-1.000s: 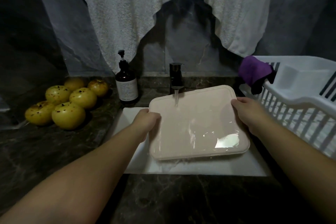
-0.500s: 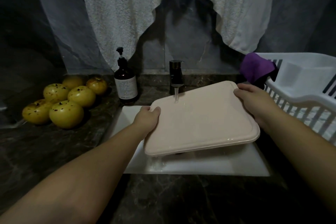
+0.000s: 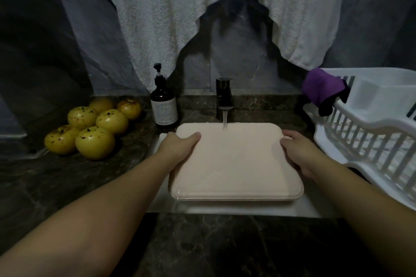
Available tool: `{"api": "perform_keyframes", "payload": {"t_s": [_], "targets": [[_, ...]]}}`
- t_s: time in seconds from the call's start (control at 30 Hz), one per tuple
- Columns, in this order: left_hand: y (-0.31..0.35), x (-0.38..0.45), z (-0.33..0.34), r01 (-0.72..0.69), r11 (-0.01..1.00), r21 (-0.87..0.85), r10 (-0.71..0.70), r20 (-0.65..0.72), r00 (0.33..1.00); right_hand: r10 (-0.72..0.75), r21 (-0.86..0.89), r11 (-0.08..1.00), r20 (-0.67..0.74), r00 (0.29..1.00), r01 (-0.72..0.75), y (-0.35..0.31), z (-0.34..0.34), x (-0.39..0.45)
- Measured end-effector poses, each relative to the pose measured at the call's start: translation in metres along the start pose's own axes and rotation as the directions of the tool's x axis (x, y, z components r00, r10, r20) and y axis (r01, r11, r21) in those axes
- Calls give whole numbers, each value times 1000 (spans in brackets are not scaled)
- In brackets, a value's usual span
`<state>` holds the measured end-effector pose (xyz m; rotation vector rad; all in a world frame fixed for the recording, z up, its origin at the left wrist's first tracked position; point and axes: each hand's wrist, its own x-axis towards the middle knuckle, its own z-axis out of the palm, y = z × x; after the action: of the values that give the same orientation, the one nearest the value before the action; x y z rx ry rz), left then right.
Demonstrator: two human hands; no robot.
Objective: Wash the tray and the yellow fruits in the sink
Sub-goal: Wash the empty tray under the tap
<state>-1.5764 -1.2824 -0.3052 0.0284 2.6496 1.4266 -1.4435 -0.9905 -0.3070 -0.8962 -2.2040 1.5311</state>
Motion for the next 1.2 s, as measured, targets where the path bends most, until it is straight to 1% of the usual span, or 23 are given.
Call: {"api": "perform_keyframes", "payload": {"t_s": [0.13, 0.27, 0.33, 0.4, 0.43, 0.5, 0.53, 0.63, 0.7, 0.83, 0.9, 0.97, 1.07, 1.13, 1.2], "targets": [[4, 1, -7, -105, 994, 4, 105, -89, 990, 13, -41, 999, 40, 999, -11, 2, 13, 2], [4, -3, -9, -195, 975, -106, 178, -153, 972, 15, -54, 998, 33, 999, -13, 3, 20, 5], [0, -2, -8, -164, 968, -190, 142, -122, 982, -15, -69, 998, 16, 1000, 16, 3, 19, 7], [-4, 1, -6, -64, 951, -303, 58, -29, 998, -54, -147, 988, 10, 999, 55, 0, 19, 7], [-6, 2, -5, -5, 931, -366, 14, 24, 1000, -84, -213, 973, 17, 996, 85, -1, 19, 6], [-10, 2, -3, 76, 881, -466, -37, 93, 995, -167, -366, 915, 38, 985, 169, -3, 23, 1], [-12, 2, -1, 83, 866, -492, -40, 97, 994, -205, -446, 872, 40, 978, 201, -5, 27, -3], [-17, 2, 5, 56, 855, -516, -26, 67, 997, -298, -698, 679, 21, 954, 227, -14, 49, -16], [-19, 2, 4, 46, 857, -513, -24, 50, 998, -332, -772, 598, 4, 943, 214, -24, 70, -19], [-23, 5, -1, 16, 861, -508, -22, -7, 1000, -355, -787, 569, 23, 934, 236, -39, 112, -23], [-22, 3, 1, 4, 867, -499, -15, -19, 1000, -404, -765, 567, 64, 913, 305, -46, 136, -30], [-19, -1, 5, 1, 863, -505, -5, -5, 1000, -462, -750, 535, 125, 878, 388, -54, 163, -40], [-16, -6, 8, 10, 827, -562, 20, 48, 999, -517, -749, 453, 221, 827, 483, -64, 195, -56], [-16, -7, 5, 28, 802, -596, 11, 62, 998, -536, -749, 380, 300, 789, 543, -62, 203, -64], [-18, -5, 1, 35, 808, -588, -5, 54, 999, -562, -723, 269, 419, 713, 637, -54, 197, -67]]}}
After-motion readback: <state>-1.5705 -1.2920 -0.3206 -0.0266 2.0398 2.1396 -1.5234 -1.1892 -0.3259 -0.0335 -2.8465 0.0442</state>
